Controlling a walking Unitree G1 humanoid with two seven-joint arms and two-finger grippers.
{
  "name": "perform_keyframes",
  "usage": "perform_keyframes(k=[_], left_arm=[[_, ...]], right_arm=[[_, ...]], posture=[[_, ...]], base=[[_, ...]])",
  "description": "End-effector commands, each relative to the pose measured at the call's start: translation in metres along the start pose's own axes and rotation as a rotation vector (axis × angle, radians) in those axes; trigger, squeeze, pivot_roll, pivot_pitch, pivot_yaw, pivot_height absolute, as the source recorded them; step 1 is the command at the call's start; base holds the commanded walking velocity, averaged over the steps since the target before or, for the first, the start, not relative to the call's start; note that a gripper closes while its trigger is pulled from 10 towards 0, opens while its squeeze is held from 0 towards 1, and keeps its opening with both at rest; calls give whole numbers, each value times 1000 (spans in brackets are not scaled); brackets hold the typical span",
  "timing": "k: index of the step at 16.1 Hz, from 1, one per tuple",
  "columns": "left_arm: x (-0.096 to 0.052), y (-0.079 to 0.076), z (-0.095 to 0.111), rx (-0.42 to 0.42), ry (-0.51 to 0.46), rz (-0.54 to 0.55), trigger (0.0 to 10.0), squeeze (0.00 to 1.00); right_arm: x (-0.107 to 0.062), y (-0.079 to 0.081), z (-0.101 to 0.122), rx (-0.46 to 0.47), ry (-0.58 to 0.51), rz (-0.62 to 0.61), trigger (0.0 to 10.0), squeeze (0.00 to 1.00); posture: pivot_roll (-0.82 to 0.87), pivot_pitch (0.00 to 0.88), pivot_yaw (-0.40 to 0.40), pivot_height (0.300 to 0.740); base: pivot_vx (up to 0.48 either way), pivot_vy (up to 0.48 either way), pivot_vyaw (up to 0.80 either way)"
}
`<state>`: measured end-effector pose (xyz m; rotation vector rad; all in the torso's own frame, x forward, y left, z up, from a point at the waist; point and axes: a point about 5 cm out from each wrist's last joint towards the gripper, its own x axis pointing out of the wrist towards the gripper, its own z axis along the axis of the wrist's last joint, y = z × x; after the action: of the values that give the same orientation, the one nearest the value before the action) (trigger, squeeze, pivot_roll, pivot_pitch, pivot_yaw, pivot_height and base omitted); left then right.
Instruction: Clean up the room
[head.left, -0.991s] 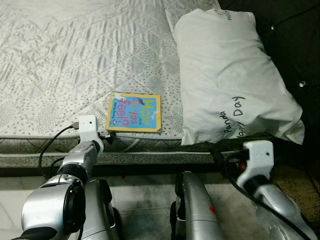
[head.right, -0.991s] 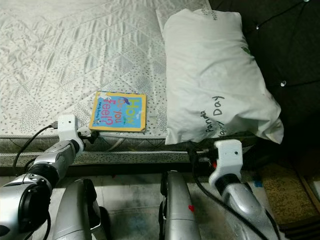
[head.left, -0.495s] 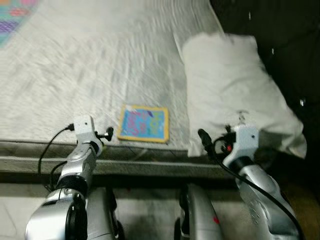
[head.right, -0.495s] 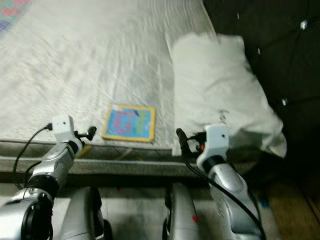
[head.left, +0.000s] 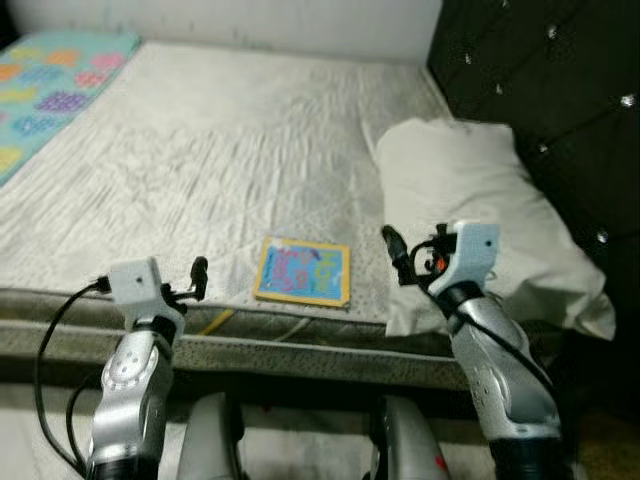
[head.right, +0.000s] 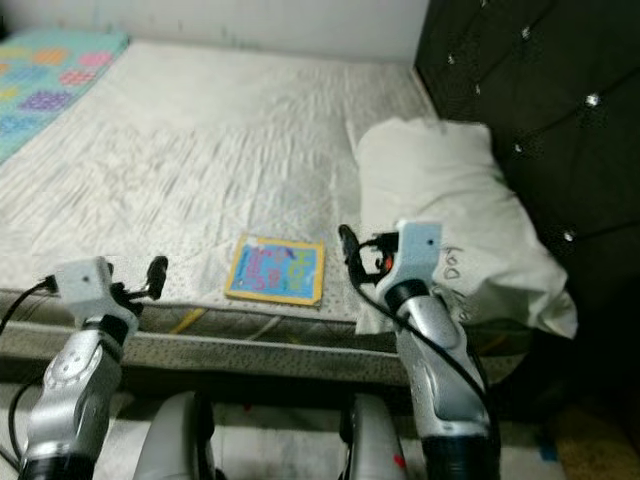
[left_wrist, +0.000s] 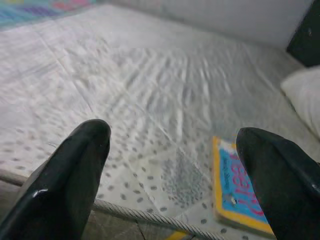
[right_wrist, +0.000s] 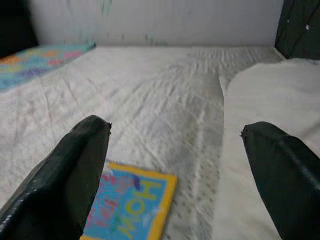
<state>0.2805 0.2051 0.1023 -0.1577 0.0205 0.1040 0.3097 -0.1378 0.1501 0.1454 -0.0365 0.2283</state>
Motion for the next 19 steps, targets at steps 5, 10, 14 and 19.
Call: perform_keyframes(k=[5, 10, 14, 19], left_arm=[[-9, -1, 12, 7, -22, 29, 10000, 0], [-17, -9, 6, 6, 5, 22, 10000, 0], [-22, -13, 10, 42, -30, -3, 10000, 0], [-24, -15, 0, 28, -18, -1, 10000, 0]], right_arm=[[22, 2, 8, 29, -52, -4, 10000, 0], [27, -4, 8, 22, -74, -22, 10000, 0], [25, -5, 3, 21, -75, -28, 10000, 0], [25, -2, -9, 25, -56, -34, 10000, 0]], posture=[[14, 0, -42, 589], [10, 0, -32, 642], [28, 0, -38, 689], [36, 0, -26, 740]], base=[[0, 0, 0], [0, 0, 0], [0, 0, 0], [0, 0, 0]])
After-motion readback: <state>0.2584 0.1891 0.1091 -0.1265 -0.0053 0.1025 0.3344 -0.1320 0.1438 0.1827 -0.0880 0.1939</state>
